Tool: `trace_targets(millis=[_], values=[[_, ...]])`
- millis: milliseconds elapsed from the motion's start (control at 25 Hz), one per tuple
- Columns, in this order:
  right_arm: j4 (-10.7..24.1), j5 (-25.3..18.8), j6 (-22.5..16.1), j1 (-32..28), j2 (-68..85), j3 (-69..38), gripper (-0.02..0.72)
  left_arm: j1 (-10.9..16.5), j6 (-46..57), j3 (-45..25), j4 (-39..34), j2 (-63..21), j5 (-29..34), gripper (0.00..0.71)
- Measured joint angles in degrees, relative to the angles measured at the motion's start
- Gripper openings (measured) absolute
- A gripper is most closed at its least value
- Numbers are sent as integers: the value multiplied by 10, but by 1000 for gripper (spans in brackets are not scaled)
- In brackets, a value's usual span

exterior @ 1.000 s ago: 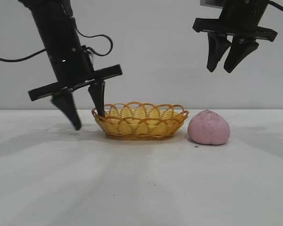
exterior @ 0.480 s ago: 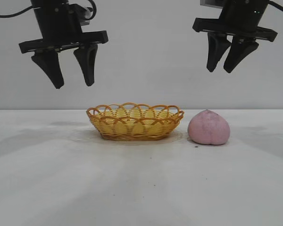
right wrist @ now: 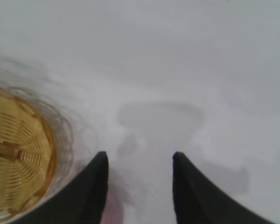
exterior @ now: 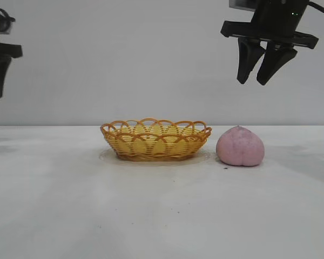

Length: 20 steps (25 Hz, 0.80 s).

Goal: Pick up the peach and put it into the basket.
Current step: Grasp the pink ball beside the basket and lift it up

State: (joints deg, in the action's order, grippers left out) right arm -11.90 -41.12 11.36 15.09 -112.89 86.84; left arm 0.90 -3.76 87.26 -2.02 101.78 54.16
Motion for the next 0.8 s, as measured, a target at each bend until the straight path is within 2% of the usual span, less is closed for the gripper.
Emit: trace_targets(millis=[120, 160, 200, 280, 360, 600, 800], values=[[-1, 0, 0, 0, 0, 0, 275, 0, 0, -143, 26, -117, -60, 438], [-1, 0, 0, 0, 0, 0, 275, 0, 0, -192, 32, -159, -79, 389], [-1, 0, 0, 0, 0, 0, 275, 0, 0, -248, 41, -194, -89, 372], [-2, 0, 0, 0, 0, 0, 275, 0, 0, -344, 45, -280, -98, 382], [-2, 0, 0, 0, 0, 0, 275, 0, 0, -411, 45, -362, -98, 382], [-8, 0, 0, 0, 0, 0, 275, 0, 9, -536, 42, -609, -42, 382], [-12, -1, 0, 0, 0, 0, 275, 0, 16, -588, 40, -781, -3, 382]])
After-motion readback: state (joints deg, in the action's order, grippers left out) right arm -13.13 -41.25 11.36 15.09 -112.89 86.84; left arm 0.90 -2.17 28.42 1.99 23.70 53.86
